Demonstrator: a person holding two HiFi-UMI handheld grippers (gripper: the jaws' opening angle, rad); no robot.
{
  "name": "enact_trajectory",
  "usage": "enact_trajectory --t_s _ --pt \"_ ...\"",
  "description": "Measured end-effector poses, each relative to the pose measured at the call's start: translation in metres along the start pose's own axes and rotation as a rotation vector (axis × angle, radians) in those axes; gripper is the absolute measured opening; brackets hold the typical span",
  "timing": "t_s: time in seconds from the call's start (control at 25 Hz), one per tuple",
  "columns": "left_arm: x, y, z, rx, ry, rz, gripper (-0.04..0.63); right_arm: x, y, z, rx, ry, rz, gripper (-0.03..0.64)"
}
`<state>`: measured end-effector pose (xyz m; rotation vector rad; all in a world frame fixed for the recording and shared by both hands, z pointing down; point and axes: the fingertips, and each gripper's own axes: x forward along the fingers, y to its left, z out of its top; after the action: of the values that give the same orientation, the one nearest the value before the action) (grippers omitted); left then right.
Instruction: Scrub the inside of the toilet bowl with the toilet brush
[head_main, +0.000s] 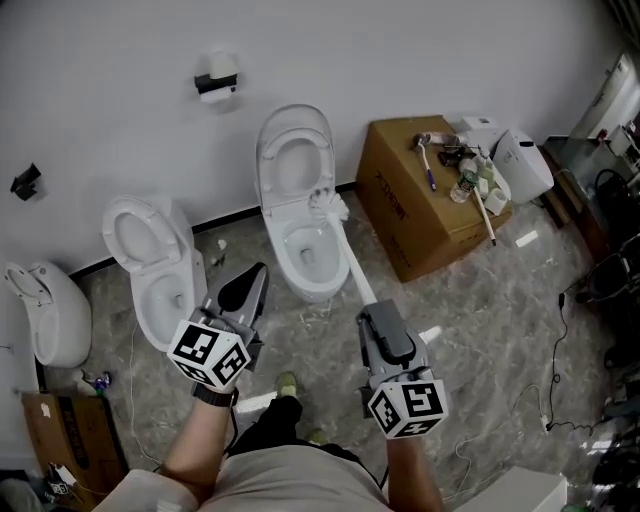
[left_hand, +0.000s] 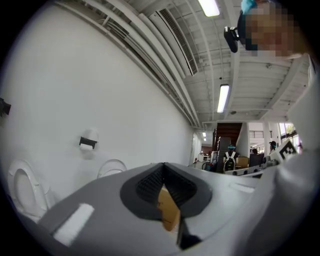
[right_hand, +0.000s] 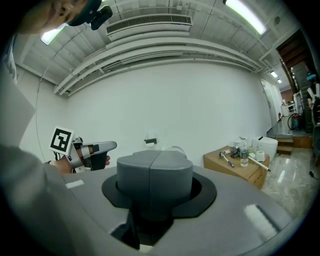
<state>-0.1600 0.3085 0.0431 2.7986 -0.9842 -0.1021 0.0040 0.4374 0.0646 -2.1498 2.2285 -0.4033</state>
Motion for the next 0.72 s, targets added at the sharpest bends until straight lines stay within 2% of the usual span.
enact_trajectory --t_s 0.32,0.56,0.72 --pt "0.064 0.068 -0.014 -0.009 0.014 -0.036 0.006 0.087 -0.006 -0.011 0.024 0.053 -0.016 0.163" --pt "0.093 0.084 -0.026 0.011 0.04 -0.096 0.006 0.129 -0.002 -0.009 0.025 0.066 -0.029 0.163" --pt "0.109 0.096 -0.024 -0.006 0.043 -0.101 0.006 0.144 -0.006 -0.002 0.026 0.07 -0.029 0.163"
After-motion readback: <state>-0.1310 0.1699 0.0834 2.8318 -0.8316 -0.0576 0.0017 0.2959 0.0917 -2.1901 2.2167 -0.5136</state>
